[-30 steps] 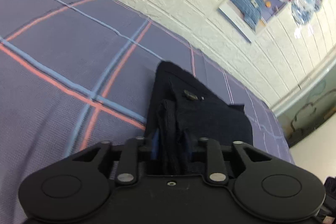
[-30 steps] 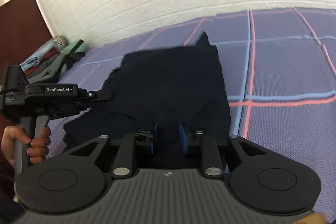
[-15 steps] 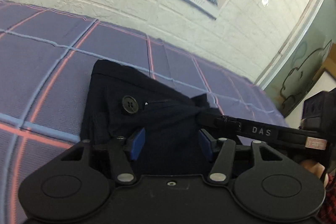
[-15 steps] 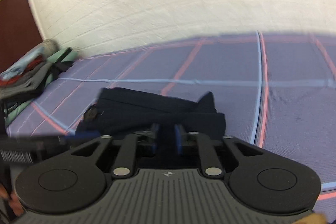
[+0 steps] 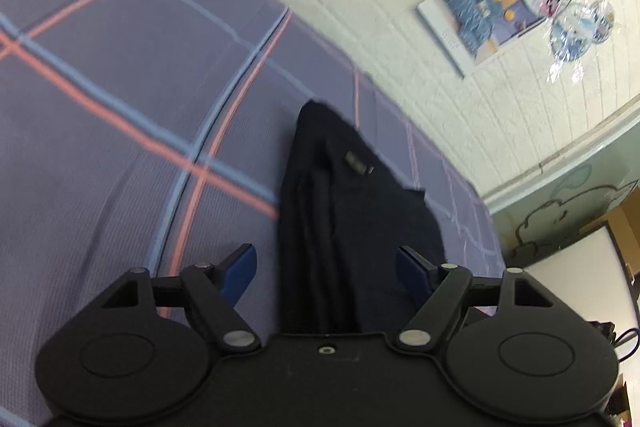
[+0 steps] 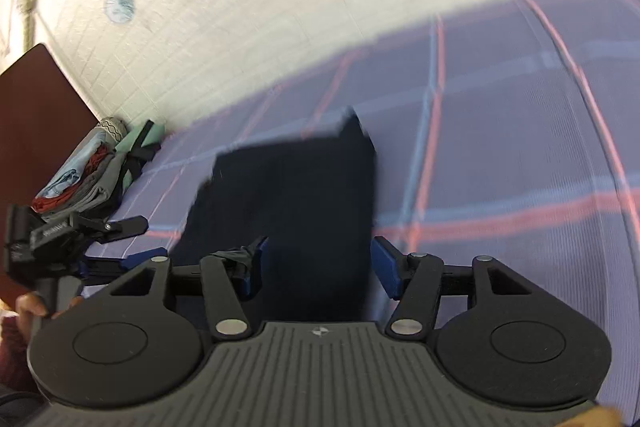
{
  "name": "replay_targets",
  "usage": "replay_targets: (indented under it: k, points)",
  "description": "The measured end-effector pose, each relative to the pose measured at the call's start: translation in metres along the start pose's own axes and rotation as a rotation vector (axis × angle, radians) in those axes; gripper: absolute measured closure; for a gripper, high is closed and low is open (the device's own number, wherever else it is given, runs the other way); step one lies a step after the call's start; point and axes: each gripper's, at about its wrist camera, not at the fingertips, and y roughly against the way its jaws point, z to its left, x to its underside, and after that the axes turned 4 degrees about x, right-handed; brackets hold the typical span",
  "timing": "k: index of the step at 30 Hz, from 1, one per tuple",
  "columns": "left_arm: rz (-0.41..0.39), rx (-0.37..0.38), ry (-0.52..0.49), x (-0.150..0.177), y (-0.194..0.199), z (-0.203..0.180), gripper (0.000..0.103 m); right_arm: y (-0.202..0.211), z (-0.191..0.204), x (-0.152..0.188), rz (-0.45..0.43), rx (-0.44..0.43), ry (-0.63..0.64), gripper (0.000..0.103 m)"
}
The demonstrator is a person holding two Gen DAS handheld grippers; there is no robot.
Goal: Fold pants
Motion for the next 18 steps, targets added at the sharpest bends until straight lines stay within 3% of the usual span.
replay_targets:
  k: [6,10,13,15,17,18]
  points:
    - [0.031,0.073,0.015,-0.003,-0.018,-0.001,0.000,-0.011,-0.008,0.013,0.044,-0.068,-0.118,0.012]
    - [0.036,0.091,-0.069,-0.008,-0.042,-0.011,0.000,-0.029,-0.013,0.010,0.033,-0.125,-0.191,0.015]
    - [0.012,0.041,-0.108,-0.008,-0.053,-0.022,0.000,-0.042,-0.012,0.007,0.011,-0.124,-0.241,0.033]
    - [0.015,-0.041,-0.131,-0.007,-0.057,-0.028,0.000,-0.044,-0.006,0.006,0.014,-0.108,-0.232,0.057]
    - [-0.008,-0.025,-0.126,-0.003,-0.052,-0.030,0.000,-0.035,-0.001,0.004,-0.004,-0.111,-0.204,0.074]
    - [-0.018,-0.022,-0.131,-0.002,-0.048,-0.033,0.000,-0.029,0.002,0.003,-0.018,-0.124,-0.197,0.078]
